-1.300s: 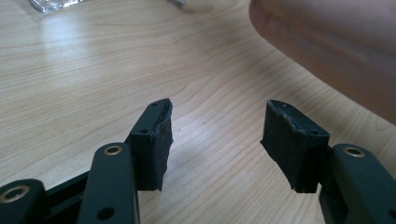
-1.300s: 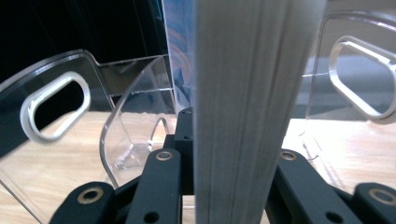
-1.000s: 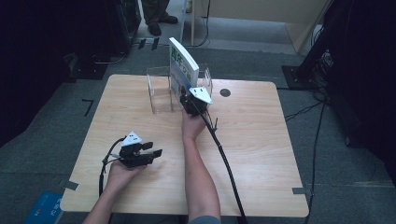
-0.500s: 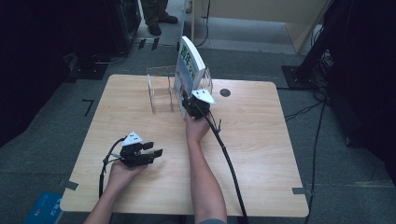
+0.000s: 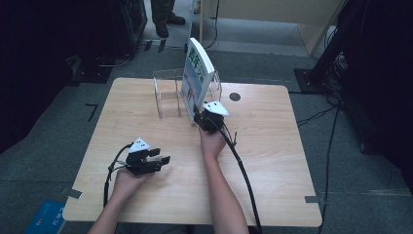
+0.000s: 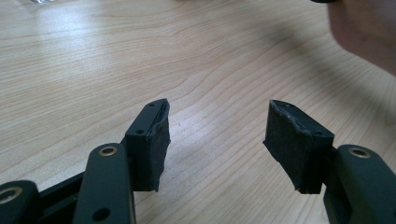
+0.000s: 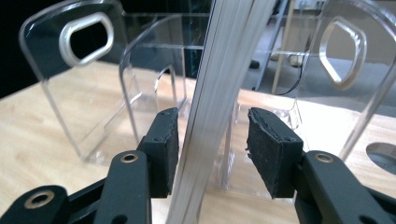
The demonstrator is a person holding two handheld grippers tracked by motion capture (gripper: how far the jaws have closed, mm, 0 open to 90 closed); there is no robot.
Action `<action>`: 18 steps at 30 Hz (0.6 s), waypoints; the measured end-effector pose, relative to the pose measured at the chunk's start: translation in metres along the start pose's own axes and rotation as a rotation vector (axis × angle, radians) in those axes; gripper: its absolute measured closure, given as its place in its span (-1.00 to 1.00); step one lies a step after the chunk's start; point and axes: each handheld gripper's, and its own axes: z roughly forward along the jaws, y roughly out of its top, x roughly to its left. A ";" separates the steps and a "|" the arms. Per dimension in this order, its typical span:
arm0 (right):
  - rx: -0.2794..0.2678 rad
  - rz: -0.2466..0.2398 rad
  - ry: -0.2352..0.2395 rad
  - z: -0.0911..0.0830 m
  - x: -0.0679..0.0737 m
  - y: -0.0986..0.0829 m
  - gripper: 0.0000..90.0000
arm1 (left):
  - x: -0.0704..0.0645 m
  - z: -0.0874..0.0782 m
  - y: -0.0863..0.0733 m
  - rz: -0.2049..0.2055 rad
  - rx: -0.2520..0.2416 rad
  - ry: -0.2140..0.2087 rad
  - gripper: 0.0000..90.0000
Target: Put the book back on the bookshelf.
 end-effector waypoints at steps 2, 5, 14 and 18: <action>0.031 -0.006 0.027 -0.004 -0.002 -0.003 0.17 | 0.000 0.001 0.000 0.000 0.003 0.002 -0.12; 0.085 -0.050 0.070 -0.009 -0.003 -0.008 0.15 | 0.000 0.002 0.000 0.003 0.007 0.006 -0.12; 0.186 -0.143 0.190 -0.031 -0.008 -0.024 0.12 | 0.002 0.005 -0.002 0.014 0.027 0.031 -0.16; 0.243 -0.170 0.259 -0.042 -0.012 -0.030 0.11 | 0.004 0.006 -0.002 0.007 0.037 0.043 -0.17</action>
